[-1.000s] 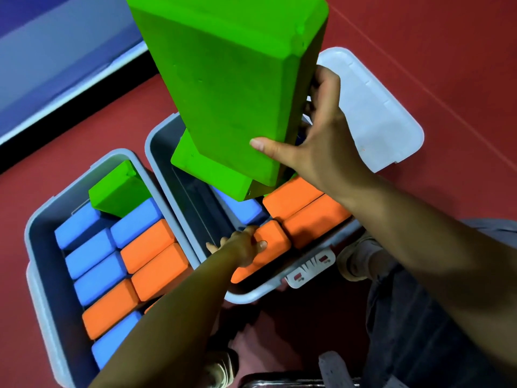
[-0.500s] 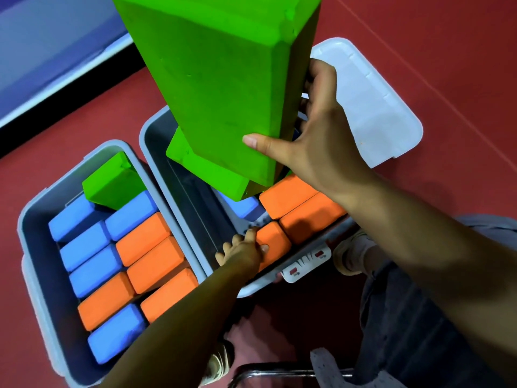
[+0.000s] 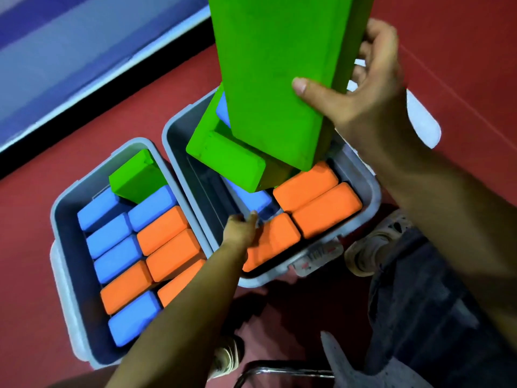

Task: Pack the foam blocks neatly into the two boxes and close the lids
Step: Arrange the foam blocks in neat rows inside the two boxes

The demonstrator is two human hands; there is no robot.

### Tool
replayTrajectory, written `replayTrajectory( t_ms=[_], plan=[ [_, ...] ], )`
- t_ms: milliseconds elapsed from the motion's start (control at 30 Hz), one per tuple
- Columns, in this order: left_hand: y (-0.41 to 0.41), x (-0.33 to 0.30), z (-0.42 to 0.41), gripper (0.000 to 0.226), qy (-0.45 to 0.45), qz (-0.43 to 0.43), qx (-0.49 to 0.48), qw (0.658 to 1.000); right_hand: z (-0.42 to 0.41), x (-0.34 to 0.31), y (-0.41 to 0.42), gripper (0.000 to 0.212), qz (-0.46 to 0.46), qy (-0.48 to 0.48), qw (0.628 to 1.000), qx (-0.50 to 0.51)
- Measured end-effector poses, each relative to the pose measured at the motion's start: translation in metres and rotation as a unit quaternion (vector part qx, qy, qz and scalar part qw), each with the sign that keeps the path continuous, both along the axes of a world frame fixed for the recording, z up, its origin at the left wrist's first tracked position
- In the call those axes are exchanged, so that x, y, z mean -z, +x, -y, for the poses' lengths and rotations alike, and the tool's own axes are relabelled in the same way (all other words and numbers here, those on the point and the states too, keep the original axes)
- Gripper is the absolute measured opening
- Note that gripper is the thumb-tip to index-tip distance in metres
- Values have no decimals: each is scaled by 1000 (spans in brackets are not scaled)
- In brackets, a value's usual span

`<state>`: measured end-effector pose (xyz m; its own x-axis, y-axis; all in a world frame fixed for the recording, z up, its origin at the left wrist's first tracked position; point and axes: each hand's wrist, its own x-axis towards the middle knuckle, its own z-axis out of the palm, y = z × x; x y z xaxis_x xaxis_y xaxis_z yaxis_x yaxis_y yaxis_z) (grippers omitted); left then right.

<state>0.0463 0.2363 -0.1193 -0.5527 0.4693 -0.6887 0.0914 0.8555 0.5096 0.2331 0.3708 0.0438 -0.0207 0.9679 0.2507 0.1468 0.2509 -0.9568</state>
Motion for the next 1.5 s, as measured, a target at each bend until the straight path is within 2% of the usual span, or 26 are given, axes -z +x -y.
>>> replayTrajectory(
  t_ms=[67,133,200,333,500,567,667,700,800,867,933,1033,1067,1167,1267,1367,1500],
  plan=[
    [-7,-20,-18,63,95,13,-184,978,-3,0,8,77,5,8,999,33],
    [-14,-42,-41,82,160,24,-259,952,-4,1,15,78,25,17,998,63],
    [-9,-68,-61,96,166,68,-244,953,-5,3,21,80,43,18,995,84],
    [19,-90,-80,105,100,107,-190,971,-3,9,29,84,66,1,993,103],
    [34,-85,-75,81,98,38,-217,970,-3,8,34,86,87,-22,990,106],
    [27,-91,-69,82,117,40,-234,964,-2,6,33,86,75,-21,992,100],
    [6,-110,-60,89,144,67,-209,965,1,4,31,89,57,-12,995,83],
    [-2,-121,-55,81,147,77,-193,967,2,4,30,89,56,-8,995,77],
    [-27,-155,-27,25,137,95,-162,973,3,6,27,88,62,-2,996,68],
    [-44,-171,1,18,124,97,-153,976,3,6,25,87,72,-5,995,68],
    [-62,-179,27,39,138,55,-109,983,4,6,22,86,77,-7,995,66],
    [-78,-186,53,98,124,-77,21,989,6,8,19,86,87,-9,994,60],
    [-80,-188,58,106,120,-104,63,985,7,9,19,86,92,-7,994,59],
    [-84,-187,64,101,117,-172,177,962,10,11,23,86,103,-8,993,55],
    [-85,-190,57,91,78,-250,321,910,9,11,28,88,93,-14,994,62],
    [-89,-195,42,110,20,-243,456,856,6,8,29,89,81,-17,994,77],
    [-86,-204,17,115,-32,-240,540,806,4,5,22,87,72,-18,995,68]
  ],
)
